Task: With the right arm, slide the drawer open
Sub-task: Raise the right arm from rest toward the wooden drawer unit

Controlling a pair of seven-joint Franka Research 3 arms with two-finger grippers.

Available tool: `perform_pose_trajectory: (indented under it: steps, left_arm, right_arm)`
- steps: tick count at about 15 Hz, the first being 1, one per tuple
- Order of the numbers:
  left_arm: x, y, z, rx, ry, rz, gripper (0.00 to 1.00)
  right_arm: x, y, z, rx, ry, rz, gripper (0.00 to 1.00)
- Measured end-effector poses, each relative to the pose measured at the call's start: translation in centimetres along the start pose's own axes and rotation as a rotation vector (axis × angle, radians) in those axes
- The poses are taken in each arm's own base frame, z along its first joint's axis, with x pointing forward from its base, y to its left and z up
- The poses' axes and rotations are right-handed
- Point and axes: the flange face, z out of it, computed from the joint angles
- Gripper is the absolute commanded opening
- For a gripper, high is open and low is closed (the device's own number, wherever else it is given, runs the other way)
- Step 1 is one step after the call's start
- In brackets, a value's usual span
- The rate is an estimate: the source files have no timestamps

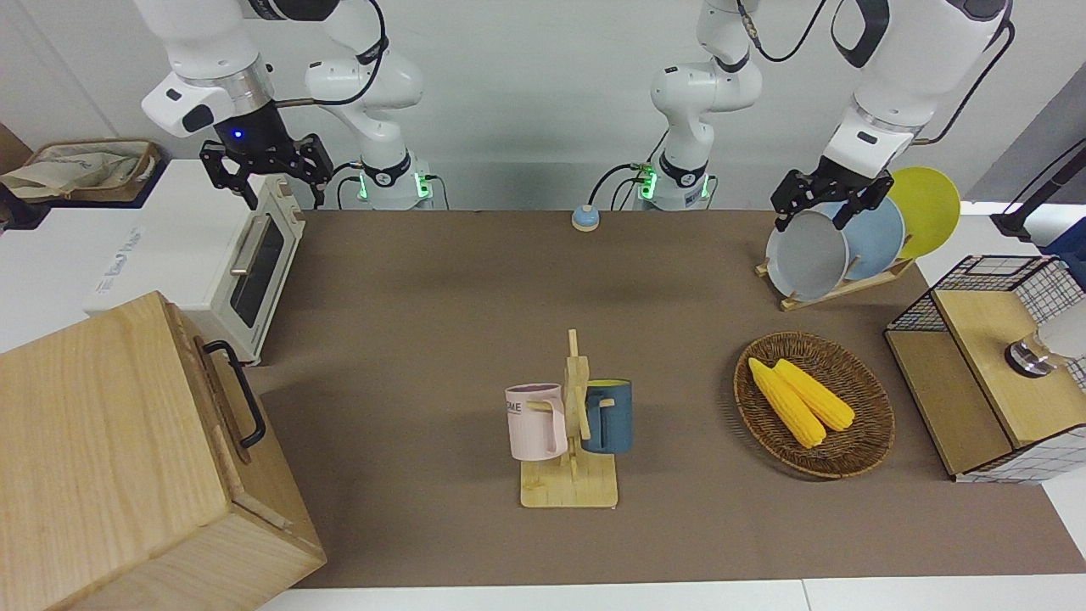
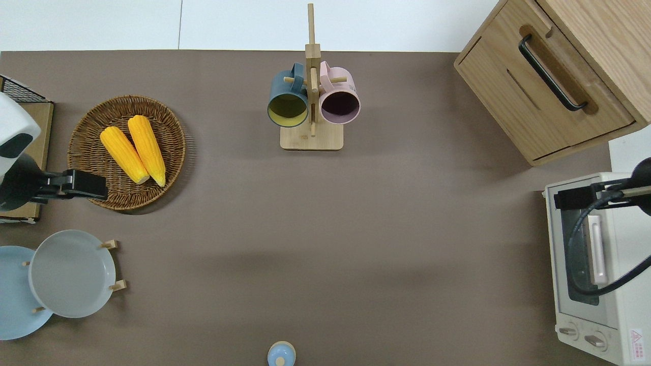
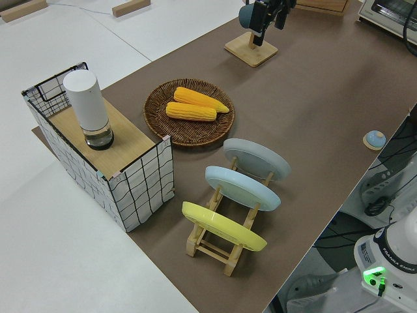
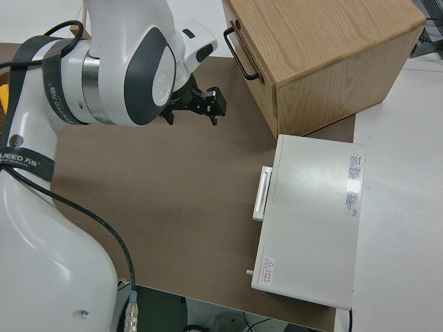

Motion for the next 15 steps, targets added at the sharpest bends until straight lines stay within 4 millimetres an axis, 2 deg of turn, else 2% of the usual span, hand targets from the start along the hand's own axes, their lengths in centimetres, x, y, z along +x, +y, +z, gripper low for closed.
perform_pose_trajectory:
  steps: [11, 15]
  left_arm:
    - [0.0, 0.0, 0.0, 0.0, 0.0, 0.0, 1.0]
    - [0.0, 0.0, 0.0, 0.0, 0.0, 0.0, 1.0]
  right_arm:
    - [0.3, -0.3, 0.3, -0.009, -0.007, -0.009, 0.99]
    - [0.4, -1.6, 0.2, -0.147, -0.012, -0.064, 0.987]
